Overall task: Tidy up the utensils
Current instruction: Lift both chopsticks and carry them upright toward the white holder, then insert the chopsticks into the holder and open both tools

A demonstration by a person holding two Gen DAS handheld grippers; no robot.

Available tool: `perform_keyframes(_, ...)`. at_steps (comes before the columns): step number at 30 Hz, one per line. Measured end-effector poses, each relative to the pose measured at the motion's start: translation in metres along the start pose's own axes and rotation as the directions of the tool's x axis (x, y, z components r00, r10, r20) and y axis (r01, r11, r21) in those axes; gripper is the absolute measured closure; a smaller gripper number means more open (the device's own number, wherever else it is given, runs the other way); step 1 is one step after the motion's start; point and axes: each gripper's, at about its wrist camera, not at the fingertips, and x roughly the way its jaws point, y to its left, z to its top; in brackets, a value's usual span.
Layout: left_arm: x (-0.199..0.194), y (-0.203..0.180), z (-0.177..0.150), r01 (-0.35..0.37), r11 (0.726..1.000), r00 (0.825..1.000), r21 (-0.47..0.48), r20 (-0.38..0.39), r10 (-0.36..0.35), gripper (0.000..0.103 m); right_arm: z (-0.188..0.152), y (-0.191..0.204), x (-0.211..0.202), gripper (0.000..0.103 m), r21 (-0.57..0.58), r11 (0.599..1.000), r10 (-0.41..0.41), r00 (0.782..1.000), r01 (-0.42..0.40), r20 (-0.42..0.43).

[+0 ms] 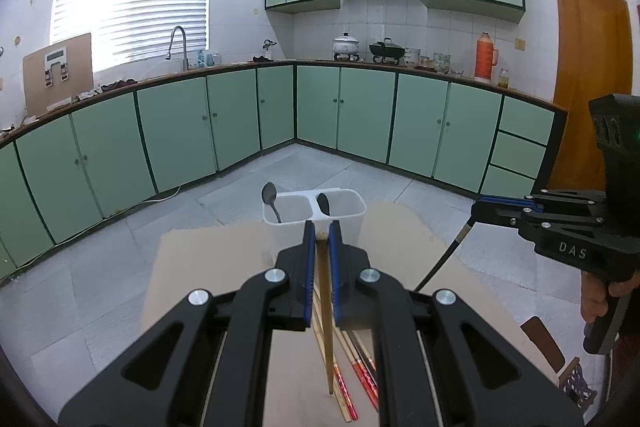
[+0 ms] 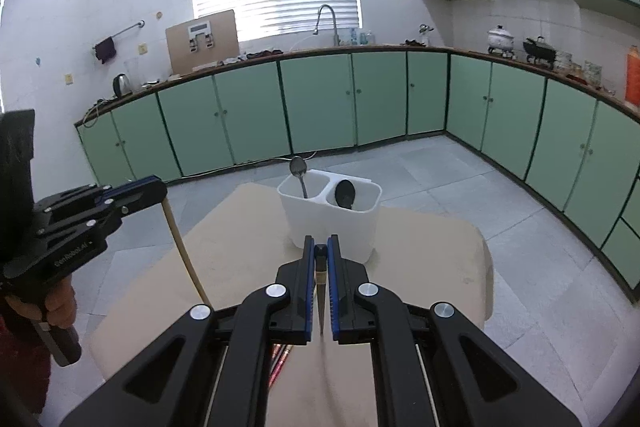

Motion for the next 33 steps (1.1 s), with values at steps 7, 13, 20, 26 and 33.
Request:
perform_keyframes(7,0.002,0.011,0.021,0.006,1.0,1.0,-0.017,0.031,-0.006,0.097,0.033,-0.01,-0.007,0.097,-0.002,1.0,0.03,0.999,-0.03,0.044)
perform_keyframes(13,0.008,0.018,0.064,0.016,0.999,0.994,-0.038,0.11,-0.012,0.097,0.083,-0.017,-0.018,0.097,-0.019,1.0,0.027,0.99,-0.025,0.137)
perform_keyframes(20,0.031,0.013,0.126,-0.003,1.0,0.978,-0.013,0.207,0.006,0.097,0.135,-0.031,-0.005,0.097,-0.025,1.0,-0.009,0.979,0.014,0.203)
perform_keyframes(26,0.077,0.013,0.156,-0.031,0.999,0.971,-0.018,0.235,0.034,0.097,0.148,-0.041,0.033,0.097,-0.02,0.999,-0.034,0.983,0.038,0.178)
perform_keyframes(33,0.14,0.015,0.14,-0.083,0.997,0.981,-0.001,0.177,0.082,0.097,0.134,-0.056,0.086,0.097,0.003,0.999,-0.052,0.991,0.052,0.125)
